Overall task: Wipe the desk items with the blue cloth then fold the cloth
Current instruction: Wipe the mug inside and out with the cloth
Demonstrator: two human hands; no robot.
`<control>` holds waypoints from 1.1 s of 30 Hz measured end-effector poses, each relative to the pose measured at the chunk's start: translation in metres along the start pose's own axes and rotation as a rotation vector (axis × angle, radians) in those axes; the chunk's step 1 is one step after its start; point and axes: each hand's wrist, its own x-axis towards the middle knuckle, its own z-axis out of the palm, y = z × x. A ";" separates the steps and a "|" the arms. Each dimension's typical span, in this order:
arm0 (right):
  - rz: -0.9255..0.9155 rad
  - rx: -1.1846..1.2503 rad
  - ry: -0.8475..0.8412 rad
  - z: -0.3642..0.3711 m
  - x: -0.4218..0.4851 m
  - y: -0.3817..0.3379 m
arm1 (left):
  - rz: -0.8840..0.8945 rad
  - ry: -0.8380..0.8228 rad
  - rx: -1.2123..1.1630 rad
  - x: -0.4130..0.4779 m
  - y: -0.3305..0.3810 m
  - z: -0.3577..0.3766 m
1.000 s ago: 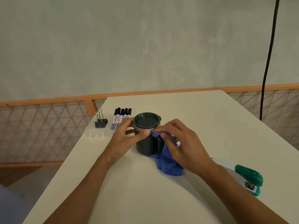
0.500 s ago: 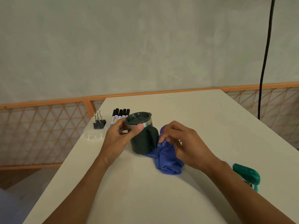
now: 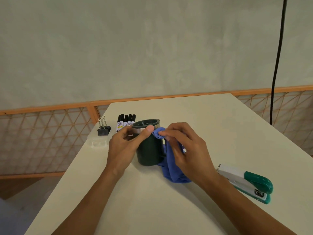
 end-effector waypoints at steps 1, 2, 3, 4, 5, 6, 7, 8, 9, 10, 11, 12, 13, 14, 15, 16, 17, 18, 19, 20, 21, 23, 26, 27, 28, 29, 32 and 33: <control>-0.004 -0.009 0.004 0.000 0.000 0.000 | -0.015 0.012 0.000 -0.001 0.000 0.000; -0.008 -0.018 0.007 0.001 -0.001 0.000 | -0.033 0.025 -0.006 -0.001 0.000 0.001; -0.014 -0.023 0.013 0.002 -0.002 0.000 | -0.055 0.037 -0.018 -0.002 0.002 0.002; -0.023 -0.027 0.022 0.002 -0.003 0.001 | -0.076 0.046 -0.042 -0.002 0.003 0.003; -0.032 -0.030 0.029 0.002 -0.004 0.001 | -0.097 0.055 -0.079 -0.003 0.005 0.003; -0.040 -0.031 0.032 0.002 -0.006 0.000 | -0.118 0.061 -0.124 -0.003 0.008 0.003; -0.045 -0.031 0.032 0.003 -0.007 0.000 | -0.138 0.065 -0.166 -0.003 0.011 0.002; -0.047 -0.030 0.030 0.004 -0.008 0.000 | -0.154 0.074 -0.195 -0.003 0.013 0.001; -0.050 -0.027 0.026 0.005 -0.009 0.000 | -0.171 0.087 -0.215 -0.003 0.014 0.000; -0.048 -0.024 0.024 0.006 -0.010 0.000 | -0.190 0.103 -0.230 -0.004 0.015 -0.001; -0.046 -0.021 0.025 0.007 -0.010 0.001 | -0.211 0.116 -0.245 -0.005 0.016 -0.001; -0.047 -0.017 0.026 0.008 -0.011 0.001 | -0.236 0.130 -0.255 -0.005 0.016 -0.002; -0.056 -0.016 0.021 0.009 -0.012 0.002 | -0.260 0.141 -0.266 -0.005 0.017 -0.003; -0.068 -0.016 0.009 0.012 -0.013 0.002 | -0.278 0.144 -0.281 -0.006 0.019 -0.004; -0.079 -0.022 -0.006 0.014 -0.014 0.002 | -0.293 0.141 -0.299 -0.006 0.020 -0.005; -0.083 -0.042 -0.014 0.016 -0.015 0.003 | -0.304 0.138 -0.310 -0.006 0.022 -0.005; -0.078 -0.065 -0.013 0.018 -0.017 0.005 | -0.311 0.138 -0.311 -0.006 0.023 -0.005; -0.064 -0.083 -0.010 0.019 -0.018 0.007 | -0.311 0.138 -0.306 -0.007 0.023 -0.005; -0.046 -0.092 -0.010 0.020 -0.018 0.009 | -0.306 0.135 -0.300 -0.008 0.024 -0.004; -0.036 -0.105 -0.012 0.019 -0.018 0.010 | -0.296 0.137 -0.292 -0.009 0.025 -0.004; -0.041 -0.134 -0.012 0.018 -0.018 0.010 | -0.283 0.142 -0.279 -0.010 0.026 -0.003; -0.058 -0.230 0.009 0.017 -0.018 0.008 | -0.246 0.155 -0.236 -0.013 0.027 0.000; -0.008 -0.413 0.010 0.022 -0.013 -0.001 | -0.136 0.246 -0.128 -0.019 0.027 0.003; 0.035 -0.479 -0.017 0.024 -0.011 -0.004 | -0.086 0.287 -0.056 -0.021 0.026 0.005; 0.087 -0.522 -0.055 0.027 -0.010 -0.008 | -0.032 0.318 0.008 -0.024 0.026 0.006; 0.147 -0.525 -0.096 0.029 -0.008 -0.012 | 0.018 0.335 0.053 -0.027 0.025 0.009; 0.321 -0.323 -0.108 0.030 -0.004 -0.016 | 0.073 0.367 0.063 -0.035 0.025 0.017; 0.351 -0.244 -0.060 0.029 -0.004 -0.015 | 0.074 0.373 0.058 -0.036 0.023 0.019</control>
